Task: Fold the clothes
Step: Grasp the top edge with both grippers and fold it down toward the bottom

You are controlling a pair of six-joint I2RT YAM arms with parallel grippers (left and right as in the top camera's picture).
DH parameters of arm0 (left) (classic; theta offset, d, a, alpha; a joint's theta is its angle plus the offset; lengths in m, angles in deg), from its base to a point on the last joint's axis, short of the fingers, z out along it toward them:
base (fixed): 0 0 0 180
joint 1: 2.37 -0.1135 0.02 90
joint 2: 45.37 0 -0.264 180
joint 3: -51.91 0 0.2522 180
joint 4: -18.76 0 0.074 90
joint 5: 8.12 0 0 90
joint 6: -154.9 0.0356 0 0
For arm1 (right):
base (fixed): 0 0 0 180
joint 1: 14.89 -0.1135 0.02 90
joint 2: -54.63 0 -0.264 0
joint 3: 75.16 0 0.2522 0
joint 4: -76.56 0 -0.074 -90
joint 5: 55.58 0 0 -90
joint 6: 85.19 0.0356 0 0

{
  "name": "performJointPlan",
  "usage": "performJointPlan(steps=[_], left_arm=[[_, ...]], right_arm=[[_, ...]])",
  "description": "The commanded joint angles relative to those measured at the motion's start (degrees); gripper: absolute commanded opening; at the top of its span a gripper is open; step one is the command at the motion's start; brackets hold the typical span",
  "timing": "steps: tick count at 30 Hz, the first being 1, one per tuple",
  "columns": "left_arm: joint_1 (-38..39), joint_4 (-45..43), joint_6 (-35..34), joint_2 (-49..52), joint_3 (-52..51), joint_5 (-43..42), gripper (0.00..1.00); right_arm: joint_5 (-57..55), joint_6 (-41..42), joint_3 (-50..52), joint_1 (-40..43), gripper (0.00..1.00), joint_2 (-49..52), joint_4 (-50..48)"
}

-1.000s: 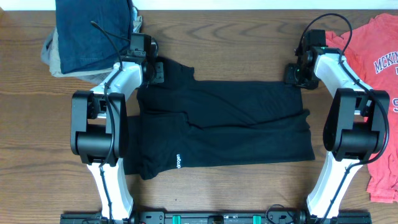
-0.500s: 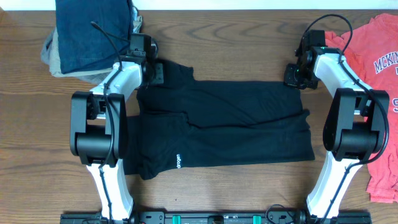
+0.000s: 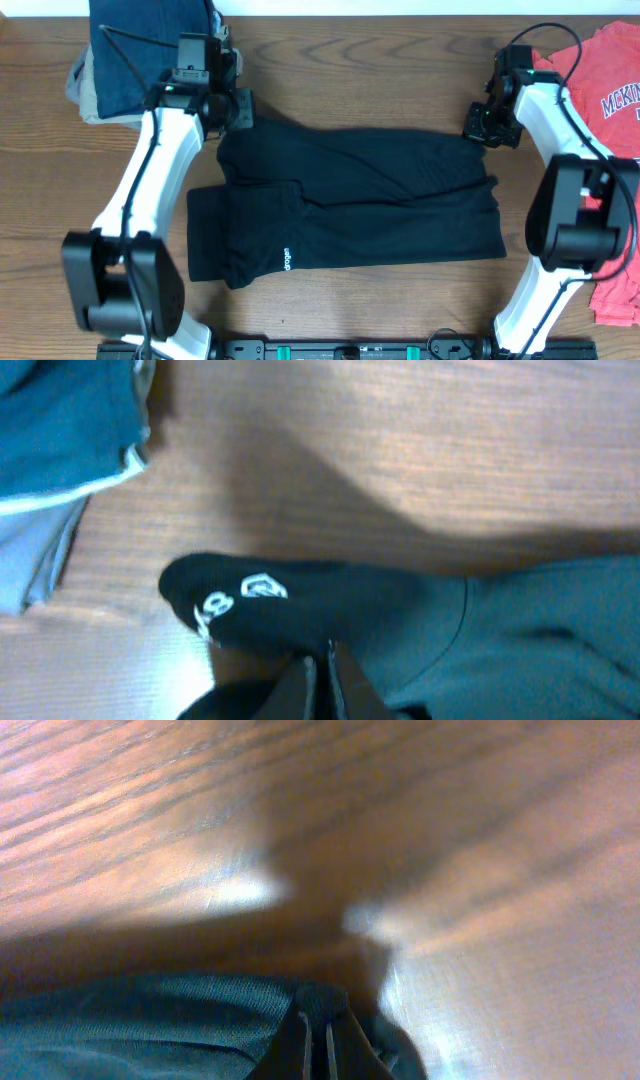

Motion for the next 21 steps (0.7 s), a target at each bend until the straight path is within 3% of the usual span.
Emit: performJointPlan(steps=[1, 9, 21], left_arm=[[-0.13, 3.72, -0.68, -2.56, 0.0, -0.52, 0.06], [-0.59, 18.4, -0.7, -6.1, 0.0, -4.87, 0.06], [-0.68, 33.31, -0.2, -12.31, -0.02, -6.21, 0.06]], right_arm=[[-1.03, 2.1, -0.42, 0.9, 0.01, -4.57, 1.99], [-1.05, 7.5, -0.42, 2.56, 0.01, -11.5, 11.91], [-1.03, 7.65, 0.28, 5.35, 0.01, -15.82, 24.74]])
